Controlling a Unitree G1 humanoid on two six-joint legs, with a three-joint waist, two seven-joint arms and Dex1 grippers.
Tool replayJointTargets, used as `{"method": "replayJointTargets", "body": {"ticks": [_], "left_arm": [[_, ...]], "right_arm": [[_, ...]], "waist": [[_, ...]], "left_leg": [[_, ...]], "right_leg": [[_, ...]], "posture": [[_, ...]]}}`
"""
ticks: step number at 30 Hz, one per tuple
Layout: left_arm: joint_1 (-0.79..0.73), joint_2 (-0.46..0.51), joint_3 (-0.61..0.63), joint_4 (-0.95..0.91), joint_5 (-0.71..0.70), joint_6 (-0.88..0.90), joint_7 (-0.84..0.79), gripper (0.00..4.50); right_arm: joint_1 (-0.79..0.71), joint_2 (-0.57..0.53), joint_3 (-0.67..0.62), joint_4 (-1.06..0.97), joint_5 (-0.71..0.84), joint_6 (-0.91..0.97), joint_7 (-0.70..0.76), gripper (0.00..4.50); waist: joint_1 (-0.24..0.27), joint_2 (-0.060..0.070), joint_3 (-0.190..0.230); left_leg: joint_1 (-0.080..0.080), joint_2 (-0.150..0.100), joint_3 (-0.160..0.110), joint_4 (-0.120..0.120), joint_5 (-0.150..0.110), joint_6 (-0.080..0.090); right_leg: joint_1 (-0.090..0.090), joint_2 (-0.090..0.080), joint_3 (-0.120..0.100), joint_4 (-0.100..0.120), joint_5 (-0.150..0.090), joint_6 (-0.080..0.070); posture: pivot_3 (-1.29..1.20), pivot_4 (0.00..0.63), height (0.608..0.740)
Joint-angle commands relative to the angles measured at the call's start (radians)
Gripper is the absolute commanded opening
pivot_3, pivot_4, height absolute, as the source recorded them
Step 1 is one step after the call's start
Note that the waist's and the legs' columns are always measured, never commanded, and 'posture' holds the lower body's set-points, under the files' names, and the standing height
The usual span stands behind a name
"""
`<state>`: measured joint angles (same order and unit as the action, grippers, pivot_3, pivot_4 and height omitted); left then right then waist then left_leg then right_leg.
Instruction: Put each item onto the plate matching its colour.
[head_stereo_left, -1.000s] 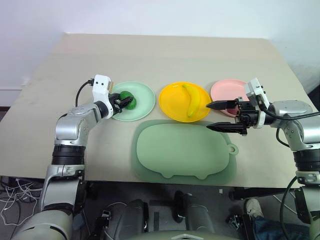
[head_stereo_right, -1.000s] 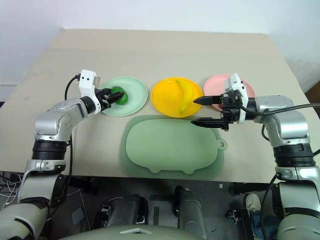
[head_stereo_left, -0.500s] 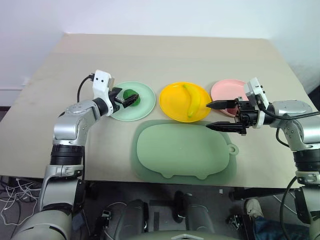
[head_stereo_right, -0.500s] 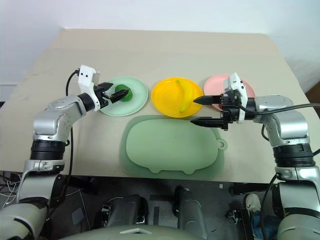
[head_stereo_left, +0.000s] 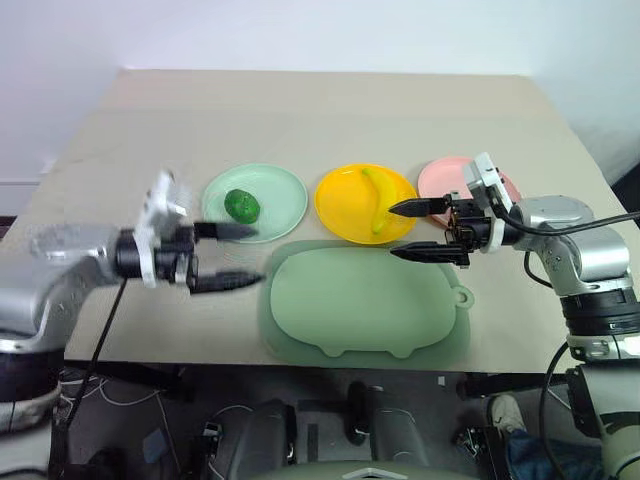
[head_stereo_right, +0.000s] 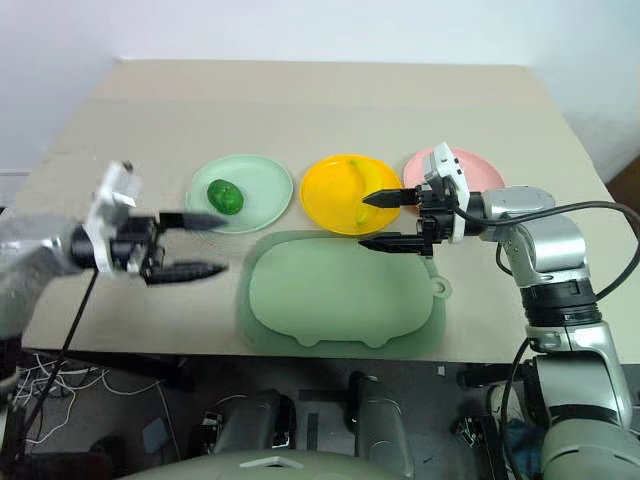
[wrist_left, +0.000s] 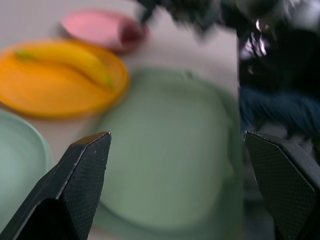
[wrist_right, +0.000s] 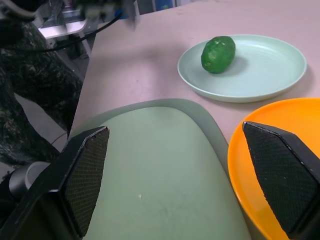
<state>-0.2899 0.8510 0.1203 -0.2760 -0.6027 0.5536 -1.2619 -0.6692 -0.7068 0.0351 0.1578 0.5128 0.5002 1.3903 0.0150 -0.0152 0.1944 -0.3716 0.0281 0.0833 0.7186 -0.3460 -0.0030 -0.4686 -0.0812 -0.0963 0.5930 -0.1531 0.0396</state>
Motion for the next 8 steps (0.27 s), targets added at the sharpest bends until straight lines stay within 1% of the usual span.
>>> {"method": "replayJointTargets", "body": {"ticks": [1,4,6,8], "left_arm": [[0.012,-0.059,-0.038,-0.014,0.116,-0.207,0.048,4.46],[0.007,-0.119,-0.033,-0.017,0.123,-0.256,0.100,4.46],[0.004,-0.136,-0.041,0.003,0.140,-0.281,0.116,4.46],[0.008,-0.133,-0.046,-0.002,0.116,-0.261,0.105,4.46]], "right_arm": [[-0.024,0.017,-0.002,-0.022,0.002,-0.013,-0.003,4.50],[-0.019,0.009,-0.013,-0.019,0.005,-0.009,-0.006,4.50],[-0.012,0.001,-0.014,-0.024,0.009,0.002,-0.007,4.50],[-0.011,-0.005,-0.017,-0.033,0.016,0.012,-0.007,4.50]], "waist": [[0.007,0.000,0.000],[0.009,0.000,0.000],[0.004,0.000,0.000],[0.001,0.000,0.000]], "left_leg": [[0.000,0.000,-0.001,0.001,0.000,0.001],[0.000,0.000,0.000,0.001,-0.001,0.002],[0.000,0.000,0.000,0.001,-0.001,0.001],[0.000,0.000,0.000,0.000,-0.001,0.001]], "right_leg": [[0.000,0.000,0.000,0.000,0.000,0.000],[0.001,0.000,0.000,0.000,0.000,0.000],[0.000,0.000,0.000,0.001,0.000,0.000],[0.000,0.000,0.000,0.001,0.000,0.000]], "posture": [[0.00,0.150,0.740],[0.00,0.150,0.740],[0.00,0.150,0.740],[0.00,0.150,0.740]]}}
